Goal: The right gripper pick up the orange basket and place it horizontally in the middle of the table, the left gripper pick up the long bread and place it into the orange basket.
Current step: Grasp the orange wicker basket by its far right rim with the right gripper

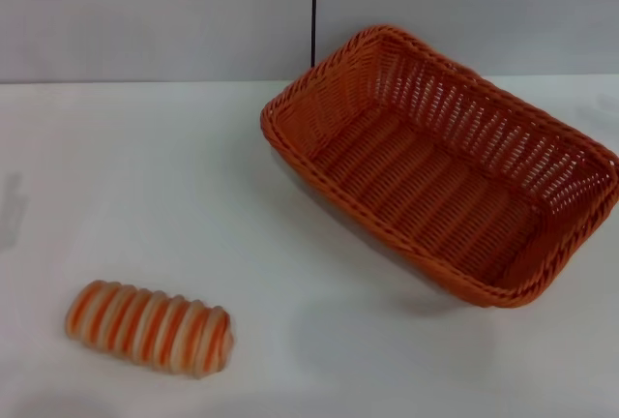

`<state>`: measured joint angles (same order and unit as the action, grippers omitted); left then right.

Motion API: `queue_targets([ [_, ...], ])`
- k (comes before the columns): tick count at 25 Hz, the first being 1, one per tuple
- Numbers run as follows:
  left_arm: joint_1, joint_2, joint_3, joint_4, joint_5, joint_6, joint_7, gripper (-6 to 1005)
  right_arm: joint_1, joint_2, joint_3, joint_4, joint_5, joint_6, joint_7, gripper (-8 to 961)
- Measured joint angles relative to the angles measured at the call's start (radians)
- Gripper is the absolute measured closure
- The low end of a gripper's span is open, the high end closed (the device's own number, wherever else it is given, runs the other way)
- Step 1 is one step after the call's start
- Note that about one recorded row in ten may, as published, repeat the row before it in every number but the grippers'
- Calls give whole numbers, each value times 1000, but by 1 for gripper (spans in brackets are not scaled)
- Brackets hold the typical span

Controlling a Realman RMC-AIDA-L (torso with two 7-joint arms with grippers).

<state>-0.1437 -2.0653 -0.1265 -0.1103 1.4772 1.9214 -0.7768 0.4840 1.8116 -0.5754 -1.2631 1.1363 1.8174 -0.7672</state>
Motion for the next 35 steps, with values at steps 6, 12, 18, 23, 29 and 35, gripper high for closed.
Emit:
queue_targets([
  [6,-2,-1,1,-3,0,-2,0,189,62,-9,-97,8,-190,20,-44,477],
  [12,-6,-1,1,-4,0,-8,0,189,111,7,-166,114,-321,-7,-149,476],
  [18,-14,-2,1,-7,0,-17,-1,189,146,41,-170,191,-426,-89,-223,477],
  [23,-14,-2,1,-8,0,-22,-18,189,151,53,-170,225,-431,-138,-258,476],
  [29,-14,-3,11,-8,0,-27,-23,188,152,69,-170,246,-432,-166,-291,476],
  [35,-14,-4,12,-8,0,-31,-25,188,153,96,-171,249,-432,-180,-322,476],
])
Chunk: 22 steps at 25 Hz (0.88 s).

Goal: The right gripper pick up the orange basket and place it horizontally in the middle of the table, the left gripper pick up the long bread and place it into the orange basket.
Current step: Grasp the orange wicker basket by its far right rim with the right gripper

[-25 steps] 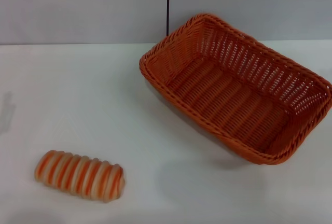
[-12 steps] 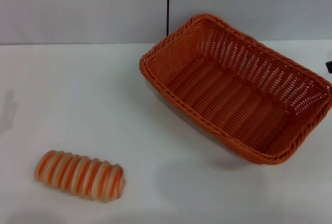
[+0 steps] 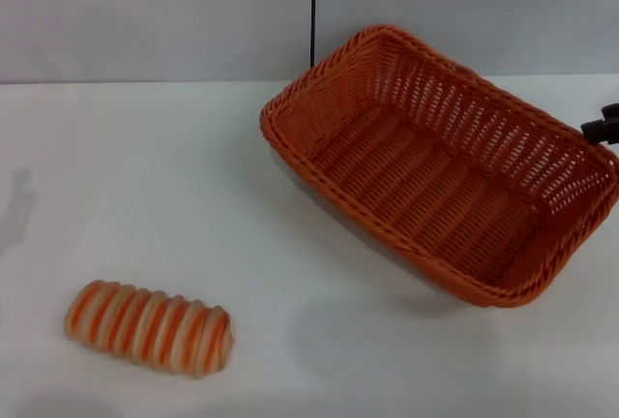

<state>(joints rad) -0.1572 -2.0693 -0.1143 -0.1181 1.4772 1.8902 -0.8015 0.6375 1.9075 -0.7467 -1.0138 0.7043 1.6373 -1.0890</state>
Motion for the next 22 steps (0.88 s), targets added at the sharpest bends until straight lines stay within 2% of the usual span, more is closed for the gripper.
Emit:
queue_targets([
  [3,1,0,2,0,0,0,-1,188,-1,11,-1,15,0,-17,-6,476],
  [9,4,0,2,0,0,-1,-2,188,5,12,-7,69,0,-50,-23,477],
  [17,5,0,2,-2,0,-11,-11,188,4,26,-7,105,1,-115,-34,477],
  [20,5,0,2,-2,0,-23,-19,189,2,39,0,105,4,-120,-50,477],
  [22,5,0,2,-2,0,-28,-24,189,2,41,0,105,4,-121,-52,650],
])
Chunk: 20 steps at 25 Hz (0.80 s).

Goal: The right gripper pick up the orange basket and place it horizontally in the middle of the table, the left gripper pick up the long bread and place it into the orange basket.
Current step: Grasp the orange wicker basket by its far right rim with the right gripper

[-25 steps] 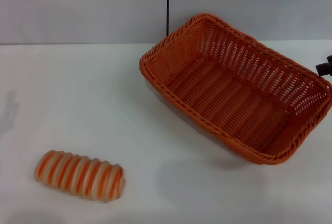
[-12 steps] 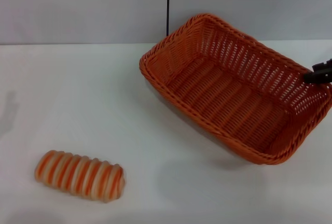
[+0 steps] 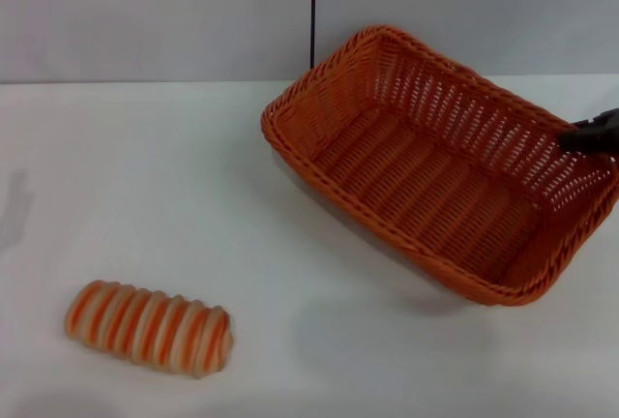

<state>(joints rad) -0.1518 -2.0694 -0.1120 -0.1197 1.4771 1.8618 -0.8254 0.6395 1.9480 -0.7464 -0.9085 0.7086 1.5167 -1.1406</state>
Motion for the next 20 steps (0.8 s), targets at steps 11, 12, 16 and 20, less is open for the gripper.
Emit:
queue_targets([
  [11,2,0,0,-2,0,-3,-4,189,-4,20,6,-12,10,-4,-41,792],
  [12,2,0,0,-2,0,-3,-4,189,-4,20,6,-12,10,-4,-41,792],
  [16,2,0,0,-1,0,-3,-4,189,-48,54,15,-88,88,4,-85,792],
  [20,3,0,-1,-1,-1,-3,-5,188,-80,60,25,-102,180,28,-143,793],
])
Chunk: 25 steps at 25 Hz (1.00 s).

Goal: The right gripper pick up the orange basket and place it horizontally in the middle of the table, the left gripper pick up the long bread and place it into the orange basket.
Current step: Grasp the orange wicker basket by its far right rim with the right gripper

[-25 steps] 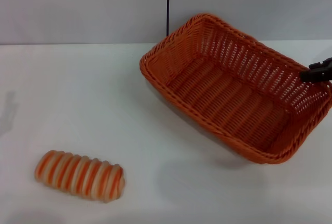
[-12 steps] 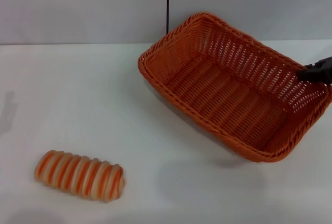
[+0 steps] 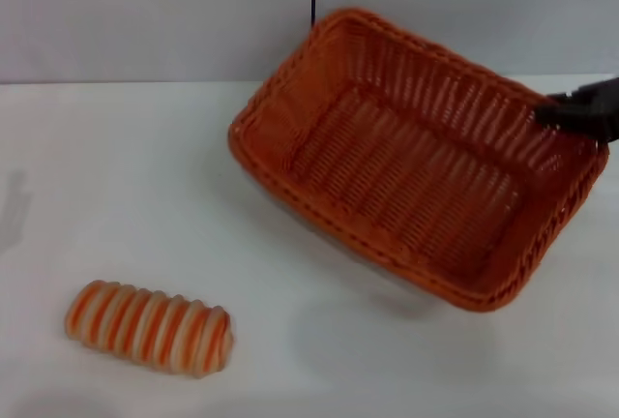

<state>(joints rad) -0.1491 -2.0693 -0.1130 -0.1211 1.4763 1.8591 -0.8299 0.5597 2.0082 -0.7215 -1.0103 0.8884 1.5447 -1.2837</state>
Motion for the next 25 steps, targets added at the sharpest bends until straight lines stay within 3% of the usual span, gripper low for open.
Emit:
queue_targets([
  [7,-4,1,-3,0,0,-4,0,188,-87,-18,84,-10,266,107,-119,794],
  [8,-7,1,-3,0,0,-7,0,188,-101,-33,103,-11,320,143,-137,794],
  [10,-11,2,-1,0,1,-12,0,188,-107,-42,106,-11,343,160,-141,794],
  [11,-14,2,-1,0,1,-16,0,188,-116,-61,109,-11,380,186,-146,794],
  [12,-14,2,-1,0,1,-16,0,188,-116,-61,109,-11,380,186,-146,795],
  [19,-25,2,0,0,1,-21,0,189,-118,-115,109,-11,436,259,-151,837],
  [25,-29,0,0,0,1,-27,-11,188,-111,-127,109,-12,437,269,-151,900],
])
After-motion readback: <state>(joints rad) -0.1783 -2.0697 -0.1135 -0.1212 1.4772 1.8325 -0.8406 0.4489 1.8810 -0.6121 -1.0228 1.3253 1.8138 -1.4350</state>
